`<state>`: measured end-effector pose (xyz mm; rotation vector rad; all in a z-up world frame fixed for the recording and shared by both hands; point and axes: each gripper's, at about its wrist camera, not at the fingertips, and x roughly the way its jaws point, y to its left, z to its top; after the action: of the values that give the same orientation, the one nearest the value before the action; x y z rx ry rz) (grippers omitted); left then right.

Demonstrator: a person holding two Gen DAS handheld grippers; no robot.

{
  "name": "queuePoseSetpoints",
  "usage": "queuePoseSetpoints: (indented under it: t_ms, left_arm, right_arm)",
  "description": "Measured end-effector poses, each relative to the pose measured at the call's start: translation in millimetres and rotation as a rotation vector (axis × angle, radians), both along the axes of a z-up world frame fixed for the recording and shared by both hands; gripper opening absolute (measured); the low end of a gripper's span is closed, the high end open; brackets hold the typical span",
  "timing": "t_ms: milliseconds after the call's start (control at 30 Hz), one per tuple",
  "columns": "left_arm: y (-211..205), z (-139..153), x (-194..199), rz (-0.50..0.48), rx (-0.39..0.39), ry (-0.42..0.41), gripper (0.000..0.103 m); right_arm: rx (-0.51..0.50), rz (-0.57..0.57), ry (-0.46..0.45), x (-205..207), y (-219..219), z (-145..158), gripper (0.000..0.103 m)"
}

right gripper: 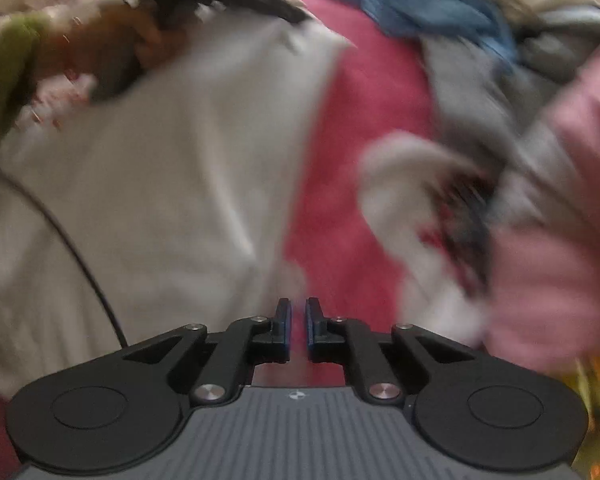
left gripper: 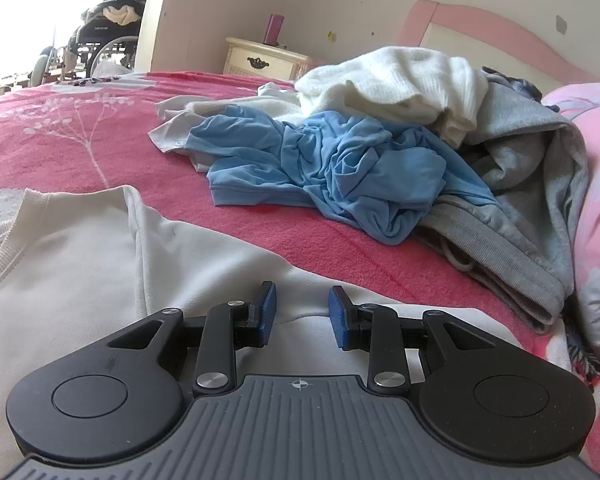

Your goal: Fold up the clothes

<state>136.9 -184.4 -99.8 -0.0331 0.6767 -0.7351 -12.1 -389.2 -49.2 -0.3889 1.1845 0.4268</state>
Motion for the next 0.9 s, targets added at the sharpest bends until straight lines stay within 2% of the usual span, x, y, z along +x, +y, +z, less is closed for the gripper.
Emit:
queuePoseSetpoints:
  t_ms: [233, 333, 467, 533, 667, 767, 833, 900]
  left_arm:
    - [-2, 2, 0, -0.01, 0.011, -0.004, 0.032]
    - [-3, 6, 1, -0.014, 0.02, 0.007, 0.033]
    - [7, 21, 0, -0.005, 0.016, 0.049, 0.036]
    - [18, 33, -5, -0.001, 0.006, 0.039, 0.037]
    - [67, 68, -26, 0.01, -0.01, 0.024, 0.042]
    - [122, 85, -49, 0.04, 0.038, 0.052, 0.044]
    - [165, 89, -67, 0.094, 0.063, 0.085, 0.045]
    - [216, 88, -88, 0.203, 0.074, 0.142, 0.046]
  right_arm:
    - [0.257, 0.059, -0.033, -23, 31, 33, 0.01]
    - [0.234, 0.075, 0.13, -39, 41, -4, 0.01]
    - [0.311, 0.111, 0.102, -7, 61, 16, 0.01]
    - [0.35, 0.129, 0.088, 8, 72, 27, 0.015]
    - [0.428, 0.165, 0.059, 40, 93, 47, 0.019]
    - [0.486, 0.193, 0.037, 64, 108, 62, 0.022]
    - [0.543, 0.214, 0.063, 83, 133, 64, 0.026]
    - [0.584, 0.253, 0.114, 96, 175, 60, 0.027]
